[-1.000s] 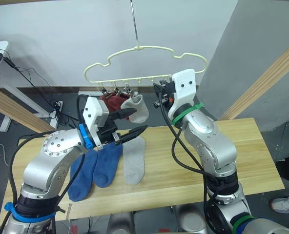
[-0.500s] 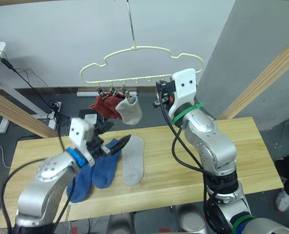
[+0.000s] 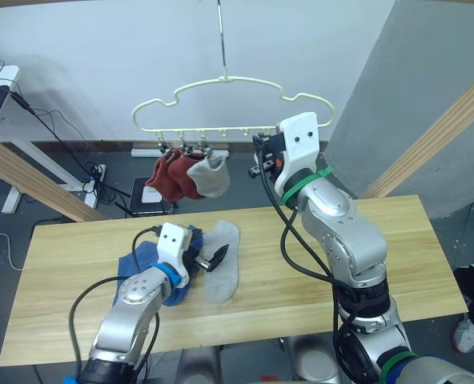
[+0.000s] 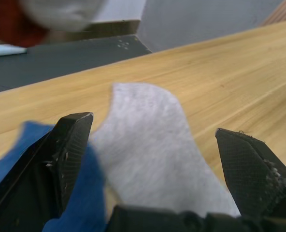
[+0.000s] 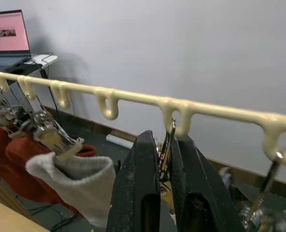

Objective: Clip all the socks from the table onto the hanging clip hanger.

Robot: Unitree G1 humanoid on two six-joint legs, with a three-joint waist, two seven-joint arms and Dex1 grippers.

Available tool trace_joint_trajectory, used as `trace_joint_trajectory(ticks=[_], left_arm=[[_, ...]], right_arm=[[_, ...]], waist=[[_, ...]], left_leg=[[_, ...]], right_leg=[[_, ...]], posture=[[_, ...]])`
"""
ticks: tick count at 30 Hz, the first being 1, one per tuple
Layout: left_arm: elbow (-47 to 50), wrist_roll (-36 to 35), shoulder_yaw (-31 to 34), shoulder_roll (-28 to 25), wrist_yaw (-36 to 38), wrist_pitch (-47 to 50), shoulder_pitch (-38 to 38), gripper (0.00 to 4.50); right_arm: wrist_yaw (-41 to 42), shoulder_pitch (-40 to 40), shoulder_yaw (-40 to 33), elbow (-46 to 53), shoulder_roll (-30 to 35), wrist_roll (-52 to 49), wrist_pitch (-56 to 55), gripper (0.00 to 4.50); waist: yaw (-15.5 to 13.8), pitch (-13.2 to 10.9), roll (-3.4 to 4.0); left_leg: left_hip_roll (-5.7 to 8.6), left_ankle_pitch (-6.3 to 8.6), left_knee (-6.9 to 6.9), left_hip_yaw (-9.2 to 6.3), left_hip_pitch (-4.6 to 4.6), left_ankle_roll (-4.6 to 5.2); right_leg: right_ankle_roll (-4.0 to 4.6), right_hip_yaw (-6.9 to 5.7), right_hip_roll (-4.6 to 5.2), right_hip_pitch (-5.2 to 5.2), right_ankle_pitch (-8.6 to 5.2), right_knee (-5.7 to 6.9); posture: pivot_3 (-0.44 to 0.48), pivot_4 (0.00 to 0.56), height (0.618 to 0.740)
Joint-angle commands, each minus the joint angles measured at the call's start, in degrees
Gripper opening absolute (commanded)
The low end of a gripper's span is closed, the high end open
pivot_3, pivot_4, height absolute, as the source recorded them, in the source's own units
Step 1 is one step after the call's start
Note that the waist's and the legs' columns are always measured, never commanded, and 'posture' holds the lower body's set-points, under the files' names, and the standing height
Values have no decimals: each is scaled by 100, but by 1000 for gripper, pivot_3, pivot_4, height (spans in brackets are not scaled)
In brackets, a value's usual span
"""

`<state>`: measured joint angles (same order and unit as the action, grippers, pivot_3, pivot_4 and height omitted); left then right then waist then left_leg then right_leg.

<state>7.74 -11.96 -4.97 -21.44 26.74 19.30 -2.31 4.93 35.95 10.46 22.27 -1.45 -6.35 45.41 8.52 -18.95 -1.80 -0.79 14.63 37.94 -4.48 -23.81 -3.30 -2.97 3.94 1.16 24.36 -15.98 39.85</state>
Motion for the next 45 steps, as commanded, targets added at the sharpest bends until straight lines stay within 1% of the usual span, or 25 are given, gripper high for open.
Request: trace_joint_trajectory(ticks=[1, 5, 7, 11, 14, 16, 19, 21, 26, 31, 36, 40, 42, 45], left_arm=[[-229, 232, -154, 152, -59, -207, -248, 4500], [-550, 539, -280, 284, -268, -97, -492, 4500], [-584, 583, -378, 315, -199, 9, -553, 4500], [-597, 922, -652, 245, -204, 107, -607, 4500], [-551, 1027, -718, 199, -191, 353, -608, 4500], [-553, 1067, -717, 184, -177, 452, -611, 4118], [-559, 1132, -727, 133, -142, 542, -631, 3316], [-536, 1216, -750, 99, -168, 588, -639, 2910], [-548, 1158, -731, 137, -80, 702, -643, 1925], [-540, 913, -558, 284, 5, 682, -614, 1135], [-423, 673, -472, 343, 223, 462, -555, 20], [-203, 441, -403, 368, 577, -424, -444, 0], [-111, 237, -308, 535, 639, -769, -472, 0], [-42, -20, -120, 803, 566, -963, -606, 0]], right_arm=[[23, 66, 18, 291, -67, -44, -27, 1], [24, 54, 25, 288, -82, -48, -15, 1], [25, 53, 29, 285, -91, -51, -15, 1], [9, 39, 12, 272, -157, -81, -5, 1], [-12, 20, -9, 273, -224, -92, 24, 1], [-28, 3, -31, 277, -271, -107, 52, 1], [-54, -3, -100, 272, -348, -151, 104, 1], [-64, 1, -134, 262, -376, -174, 129, 1], [-102, 3, -173, 250, -444, -214, 159, 1], [-117, 3, -187, 237, -438, -228, 158, 1], [-121, 2, -167, 249, -430, -221, 165, 1], [-109, 13, -163, 250, -420, -222, 155, 1], [-106, 21, -163, 261, -419, -225, 158, 1], [-103, 34, -176, 276, -417, -236, 172, 1]], waist=[[10, 0, 0], [44, 0, 0], [73, 0, 0], [101, 0, 0], [108, 0, 0], [116, 0, 0], [117, 0, 0], [118, 0, 0], [117, 0, 0], [116, 0, 0], [117, 0, 0], [117, 0, 0], [115, 0, 0], [110, 0, 0]], left_leg=[[-1, 0, 0, -1, 0, 0], [-3, 0, 1, -1, 0, 0], [-2, 0, 2, -1, 0, 0], [-2, 0, 1, -2, 0, 0], [-2, 0, 1, -3, 0, 0], [-2, 0, 1, -4, 0, 0], [-3, 0, 1, -6, 0, 0], [-3, 0, 1, -6, 0, 0], [-2, 0, 1, -7, 0, 0], [-3, 0, 1, -8, 1, 0], [-3, 0, 0, -6, 0, 0], [-5, 0, -2, -7, 0, 0], [-5, 0, -1, -7, 0, -1], [-2, 0, 0, -6, -1, -1]], right_leg=[[0, 0, 0, 0, 0, 0], [0, 2, 2, -1, 0, 1], [-1, 1, 3, -1, 0, 2], [-1, 1, 3, -1, 0, 2], [-1, 1, 3, -1, 0, 2], [-1, 2, 3, -1, 0, 2], [-1, 1, 3, -1, 0, 2], [-1, 1, 3, -1, 0, 2], [-1, 2, 4, -1, 0, 1], [-1, 1, 5, -1, 0, 1], [-1, 1, 4, -1, 0, 0], [-1, 2, 5, -1, 0, -1], [-1, 2, 7, -1, 0, -2], [-4, 4, 10, -2, 2, -5]], posture=[[-237, 328, 740], [-244, 323, 740], [-244, 323, 740], [-246, 319, 740], [-250, 319, 740], [-251, 316, 740], [-251, 313, 740], [-251, 313, 740], [-252, 312, 740], [-252, 312, 740], [-254, 315, 740], [-256, 313, 740], [-256, 313, 740], [-259, 313, 740]])
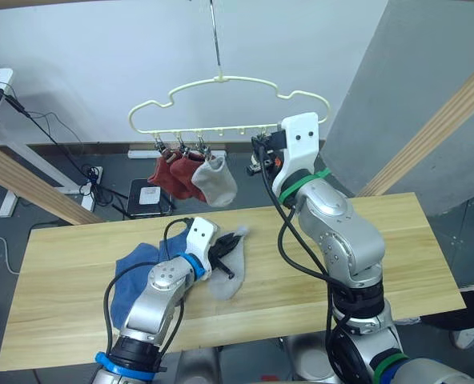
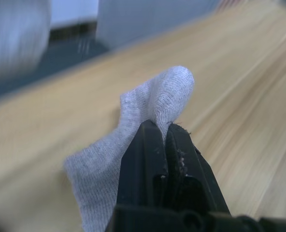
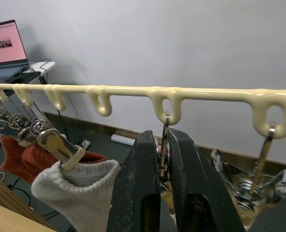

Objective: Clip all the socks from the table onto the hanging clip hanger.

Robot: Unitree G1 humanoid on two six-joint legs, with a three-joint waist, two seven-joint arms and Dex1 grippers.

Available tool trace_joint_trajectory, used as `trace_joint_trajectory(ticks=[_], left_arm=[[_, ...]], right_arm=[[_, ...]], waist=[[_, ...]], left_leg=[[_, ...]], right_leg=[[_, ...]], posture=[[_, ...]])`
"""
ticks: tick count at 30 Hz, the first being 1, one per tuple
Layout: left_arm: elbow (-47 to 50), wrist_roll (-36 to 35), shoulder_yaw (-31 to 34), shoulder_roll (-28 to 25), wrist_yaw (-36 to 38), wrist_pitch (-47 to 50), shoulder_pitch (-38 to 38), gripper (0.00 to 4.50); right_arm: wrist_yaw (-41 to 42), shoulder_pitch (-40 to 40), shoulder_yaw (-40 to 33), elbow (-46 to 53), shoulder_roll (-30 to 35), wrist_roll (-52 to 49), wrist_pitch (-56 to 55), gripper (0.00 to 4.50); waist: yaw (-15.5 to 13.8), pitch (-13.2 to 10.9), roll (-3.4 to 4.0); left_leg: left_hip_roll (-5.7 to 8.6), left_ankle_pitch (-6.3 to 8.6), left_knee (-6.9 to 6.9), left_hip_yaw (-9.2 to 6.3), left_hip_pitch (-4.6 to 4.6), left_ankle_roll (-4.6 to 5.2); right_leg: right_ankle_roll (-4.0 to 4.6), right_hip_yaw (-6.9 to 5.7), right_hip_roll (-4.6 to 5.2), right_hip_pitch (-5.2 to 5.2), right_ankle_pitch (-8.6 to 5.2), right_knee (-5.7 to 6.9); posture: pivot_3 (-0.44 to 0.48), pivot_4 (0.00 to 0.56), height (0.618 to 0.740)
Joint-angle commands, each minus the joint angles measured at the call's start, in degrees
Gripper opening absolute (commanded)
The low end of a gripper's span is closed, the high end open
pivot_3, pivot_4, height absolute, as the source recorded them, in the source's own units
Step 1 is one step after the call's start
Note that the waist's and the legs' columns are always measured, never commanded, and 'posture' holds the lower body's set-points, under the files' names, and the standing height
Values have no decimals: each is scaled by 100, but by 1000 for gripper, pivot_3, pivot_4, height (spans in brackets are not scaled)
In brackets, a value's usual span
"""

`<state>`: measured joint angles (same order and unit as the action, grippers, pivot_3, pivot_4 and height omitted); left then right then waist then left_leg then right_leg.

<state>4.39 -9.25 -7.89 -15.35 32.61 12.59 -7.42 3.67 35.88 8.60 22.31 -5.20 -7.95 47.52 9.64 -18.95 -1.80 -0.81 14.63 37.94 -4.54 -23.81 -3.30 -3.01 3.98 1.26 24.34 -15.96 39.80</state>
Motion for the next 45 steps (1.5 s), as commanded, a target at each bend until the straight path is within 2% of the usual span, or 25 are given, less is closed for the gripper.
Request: trace_joint_trajectory(ticks=[1, 7, 18, 30, 43, 45], left_arm=[[330, -378, 219, 260, -41, -251, -161, 0], [355, -750, 520, 574, -327, 51, -500, 0], [753, -1518, 559, 879, -377, 764, -778, 0], [807, -1839, 781, 1122, -799, 1013, -1123, 0], [879, -1883, 728, 1132, -800, 1102, -1197, 0], [861, -1860, 726, 1123, -797, 1087, -1210, 0]], right_arm=[[24, 45, 1, 284, -43, -84, -28, 1], [28, 54, -30, 307, -60, -127, 6, 1], [37, 46, -76, 297, -111, -228, 92, 1], [5, 43, -42, 289, -99, -308, 119, 1], [9, -32, -55, 337, -172, -376, 104, 1], [-17, -41, -73, 353, -188, -363, 118, 736]], waist=[[-1, 0, 0], [8, 0, 0], [10, 0, 0], [5, 0, -1], [5, 1, -1], [5, 1, -1]], left_leg=[[1, 0, 0, 1, -1, 0], [2, 0, 0, 7, -2, 0], [2, 0, -1, 6, -4, 1], [6, 0, 0, 6, -6, 0], [7, 0, -1, 6, -7, 0], [7, 0, -2, 5, -7, 0]], right_leg=[[-1, -1, 0, -1, 1, -3], [-3, -2, -3, -2, 2, -7], [-4, -3, -7, -4, 3, -13], [-6, -4, -8, -7, 3, -22], [-9, -4, -8, -9, 5, -30], [-9, -5, -8, -9, 5, -31]], posture=[[-259, 313, 740], [-260, 313, 740], [-260, 311, 740], [-256, 305, 740], [-253, 304, 740], [-253, 304, 740]])
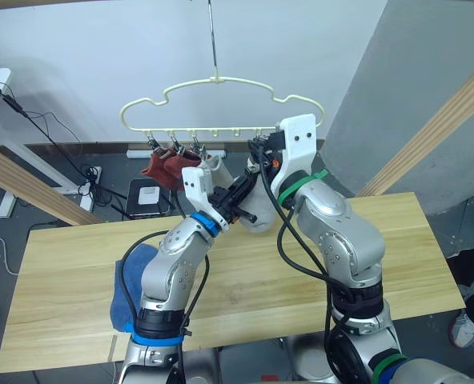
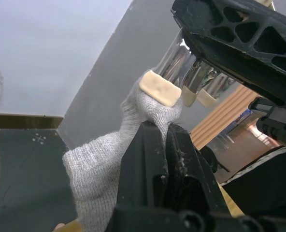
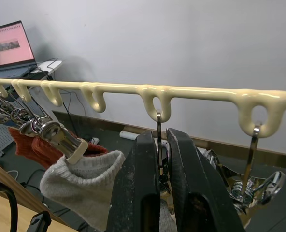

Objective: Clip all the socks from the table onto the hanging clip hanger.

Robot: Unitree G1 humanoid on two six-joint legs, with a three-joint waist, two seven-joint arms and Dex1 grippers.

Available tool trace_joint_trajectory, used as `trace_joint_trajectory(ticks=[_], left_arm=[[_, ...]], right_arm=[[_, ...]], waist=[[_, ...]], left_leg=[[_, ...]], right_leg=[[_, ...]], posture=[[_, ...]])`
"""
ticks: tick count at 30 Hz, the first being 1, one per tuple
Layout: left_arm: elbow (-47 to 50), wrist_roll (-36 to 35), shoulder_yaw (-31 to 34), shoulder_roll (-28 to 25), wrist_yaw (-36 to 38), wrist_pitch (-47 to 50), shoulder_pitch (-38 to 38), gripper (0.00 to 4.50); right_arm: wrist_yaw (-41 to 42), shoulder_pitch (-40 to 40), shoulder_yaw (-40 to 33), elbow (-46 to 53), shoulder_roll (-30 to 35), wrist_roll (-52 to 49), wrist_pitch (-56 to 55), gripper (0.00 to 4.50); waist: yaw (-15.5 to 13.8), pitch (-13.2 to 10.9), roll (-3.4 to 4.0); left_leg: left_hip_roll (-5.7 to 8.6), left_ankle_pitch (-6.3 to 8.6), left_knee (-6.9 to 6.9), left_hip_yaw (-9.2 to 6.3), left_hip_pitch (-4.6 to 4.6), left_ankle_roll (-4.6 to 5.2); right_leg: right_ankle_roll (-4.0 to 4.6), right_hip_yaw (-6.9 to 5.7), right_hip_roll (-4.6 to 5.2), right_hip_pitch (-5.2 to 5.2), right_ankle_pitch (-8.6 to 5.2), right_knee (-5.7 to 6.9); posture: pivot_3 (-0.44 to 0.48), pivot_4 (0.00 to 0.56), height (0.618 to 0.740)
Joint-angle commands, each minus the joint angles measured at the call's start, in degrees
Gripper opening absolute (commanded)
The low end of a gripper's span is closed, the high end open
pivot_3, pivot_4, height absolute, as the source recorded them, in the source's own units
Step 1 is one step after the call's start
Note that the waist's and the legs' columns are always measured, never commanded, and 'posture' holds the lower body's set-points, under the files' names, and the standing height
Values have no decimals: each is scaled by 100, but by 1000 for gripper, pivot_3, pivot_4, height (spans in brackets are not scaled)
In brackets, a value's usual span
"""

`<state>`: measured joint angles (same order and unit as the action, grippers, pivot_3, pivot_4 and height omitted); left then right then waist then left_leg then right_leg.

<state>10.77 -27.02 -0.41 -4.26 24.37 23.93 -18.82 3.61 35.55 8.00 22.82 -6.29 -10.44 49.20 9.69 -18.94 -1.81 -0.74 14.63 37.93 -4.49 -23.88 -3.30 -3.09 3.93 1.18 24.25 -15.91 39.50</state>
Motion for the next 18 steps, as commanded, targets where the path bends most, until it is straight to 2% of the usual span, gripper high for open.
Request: trace_joint_trajectory(ticks=[1, 7, 8, 12, 18], left_arm=[[210, -56, -28, 12, 23, -71, -76, 0], [132, 55, -74, -38, 45, -166, -69, 0], [105, 90, -79, -59, 20, -158, -62, 0], [118, 147, -184, -218, 207, -146, 36, 978], [113, 386, -300, -425, 227, -217, 167, 2901]], right_arm=[[-12, -10, -18, 308, -87, -119, -21, 973], [76, -44, -47, 478, -8, -207, 203, 3204], [98, -61, -57, 530, 20, -229, 254, 3204], [264, -202, -115, 907, 247, -465, 579, 3233], [643, -355, -128, 1422, 791, -832, 944, 3233]], waist=[[0, 0, 0], [-1, 0, 0], [-1, 0, 0], [-1, 0, 0], [2, 0, 0]], left_leg=[[0, 0, 0, 1, 0, 0], [0, 0, 0, 1, -1, 0], [0, 0, 0, 1, -1, 0], [0, 0, -1, 1, -2, 0], [1, 0, -2, 2, -2, 0]], right_leg=[[0, 1, 0, 0, 0, -1], [-1, 1, 0, 0, 0, -3], [-1, 1, 0, 0, 0, -4], [-1, 1, 0, 0, 0, -5], [-2, 2, 0, -1, 1, -10]], posture=[[-253, 304, 740], [-259, 304, 740], [-259, 304, 740], [-260, 305, 740], [-262, 306, 740]])
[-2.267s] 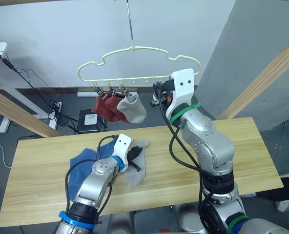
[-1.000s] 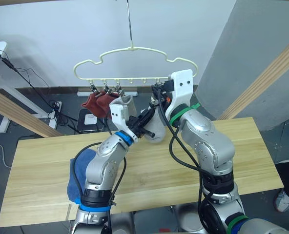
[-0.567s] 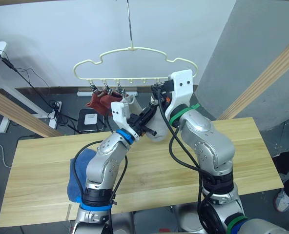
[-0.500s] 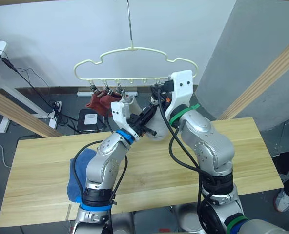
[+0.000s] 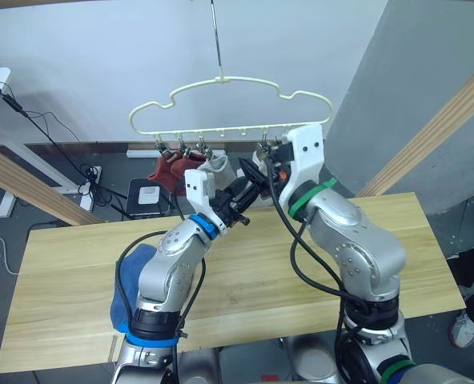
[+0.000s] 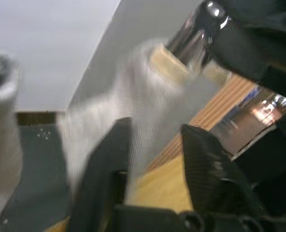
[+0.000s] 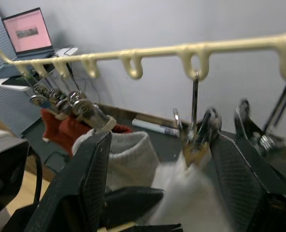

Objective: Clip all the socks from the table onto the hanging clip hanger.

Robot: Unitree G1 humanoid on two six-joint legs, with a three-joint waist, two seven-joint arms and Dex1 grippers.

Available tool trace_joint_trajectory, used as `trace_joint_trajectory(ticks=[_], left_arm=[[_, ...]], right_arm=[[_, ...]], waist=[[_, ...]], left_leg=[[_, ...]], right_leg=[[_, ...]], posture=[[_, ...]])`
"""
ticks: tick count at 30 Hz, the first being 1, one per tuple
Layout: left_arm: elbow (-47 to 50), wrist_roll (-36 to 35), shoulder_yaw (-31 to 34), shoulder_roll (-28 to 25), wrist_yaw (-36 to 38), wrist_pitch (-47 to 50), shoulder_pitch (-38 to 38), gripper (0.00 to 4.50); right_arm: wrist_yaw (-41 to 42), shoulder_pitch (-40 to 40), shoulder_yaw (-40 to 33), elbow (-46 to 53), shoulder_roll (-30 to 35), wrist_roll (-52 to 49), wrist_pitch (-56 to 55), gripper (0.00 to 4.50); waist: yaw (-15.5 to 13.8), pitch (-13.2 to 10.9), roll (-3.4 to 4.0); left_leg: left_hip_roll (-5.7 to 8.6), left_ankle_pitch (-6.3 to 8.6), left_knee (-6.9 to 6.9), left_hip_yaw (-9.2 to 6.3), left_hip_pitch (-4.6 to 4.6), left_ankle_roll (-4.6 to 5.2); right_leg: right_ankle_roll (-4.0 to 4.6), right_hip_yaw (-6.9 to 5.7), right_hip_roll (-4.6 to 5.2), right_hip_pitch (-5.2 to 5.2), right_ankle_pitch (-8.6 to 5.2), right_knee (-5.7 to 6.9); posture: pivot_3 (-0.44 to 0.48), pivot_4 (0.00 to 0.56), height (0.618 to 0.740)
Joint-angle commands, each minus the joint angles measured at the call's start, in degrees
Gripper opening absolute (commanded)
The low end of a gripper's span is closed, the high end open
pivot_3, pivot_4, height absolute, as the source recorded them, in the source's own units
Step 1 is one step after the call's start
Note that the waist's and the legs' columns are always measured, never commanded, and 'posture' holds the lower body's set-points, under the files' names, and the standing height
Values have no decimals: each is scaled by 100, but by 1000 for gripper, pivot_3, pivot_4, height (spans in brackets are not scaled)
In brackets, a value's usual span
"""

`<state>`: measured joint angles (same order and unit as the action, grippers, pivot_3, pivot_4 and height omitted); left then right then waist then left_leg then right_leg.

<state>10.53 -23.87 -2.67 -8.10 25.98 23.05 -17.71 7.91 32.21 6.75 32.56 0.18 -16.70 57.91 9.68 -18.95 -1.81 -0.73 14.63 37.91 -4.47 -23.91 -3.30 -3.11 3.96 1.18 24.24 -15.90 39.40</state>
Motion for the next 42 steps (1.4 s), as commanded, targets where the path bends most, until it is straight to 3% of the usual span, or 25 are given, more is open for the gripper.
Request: trace_joint_trajectory(ticks=[1, 2, 13, 20, 29, 38, 42], left_arm=[[166, 64, -83, -102, 137, -124, 93, 3203], [207, 76, -113, -188, 214, -116, 137, 3489], [1040, -71, -140, -1491, 1416, -236, 858, 3489], [1585, -606, 339, -2097, 2026, -256, 1257, 3489], [1994, -894, 895, -2309, 2074, -392, 1429, 3489], [2289, -901, 981, -2406, 1837, -275, 1559, 3489], [2238, -872, 930, -2407, 1834, -266, 1479, 3521]], right_arm=[[326, -54, 6, 552, 304, -276, 125, 3233], [438, -96, 14, 656, 465, -332, 158, 3233], [1200, -837, -145, 1475, 2025, -614, -51, 3233], [1272, -1292, -138, 1582, 2598, -308, -663, 3233], [1042, -1222, -246, 1333, 2336, -209, -980, 3233], [849, -1048, -163, 995, 2133, -29, -1234, 3233], [778, -1022, -75, 894, 2055, 82, -1255, 2355]], waist=[[1, 0, 0], [0, 0, 0], [-12, 0, 0], [-26, 0, 0], [-30, 0, 0], [-95, 0, 0], [-128, 0, 0]], left_leg=[[0, 0, 0, -1, 1, 0], [2, 0, 0, -1, 1, 0], [-4, 0, -7, -1, 1, 0], [-5, 0, -7, 3, 0, 0], [-7, 0, -6, 4, 0, 0], [-8, 0, -6, 3, 0, 0], [-7, 0, -6, 3, 0, 0]], right_leg=[[0, -1, -1, 0, 0, 1], [0, -2, -2, 0, 0, 1], [-3, -1, -3, -8, 1, -25], [-8, 2, -2, -9, 3, -36], [-8, 3, -2, -10, 4, -36], [-7, 3, -1, -10, 4, -36], [-7, 2, -2, -10, 4, -35]], posture=[[-262, 306, 740], [-266, 307, 740], [-269, 305, 740], [-265, 303, 740], [-244, 300, 740], [-228, 297, 740], [-231, 298, 740]])
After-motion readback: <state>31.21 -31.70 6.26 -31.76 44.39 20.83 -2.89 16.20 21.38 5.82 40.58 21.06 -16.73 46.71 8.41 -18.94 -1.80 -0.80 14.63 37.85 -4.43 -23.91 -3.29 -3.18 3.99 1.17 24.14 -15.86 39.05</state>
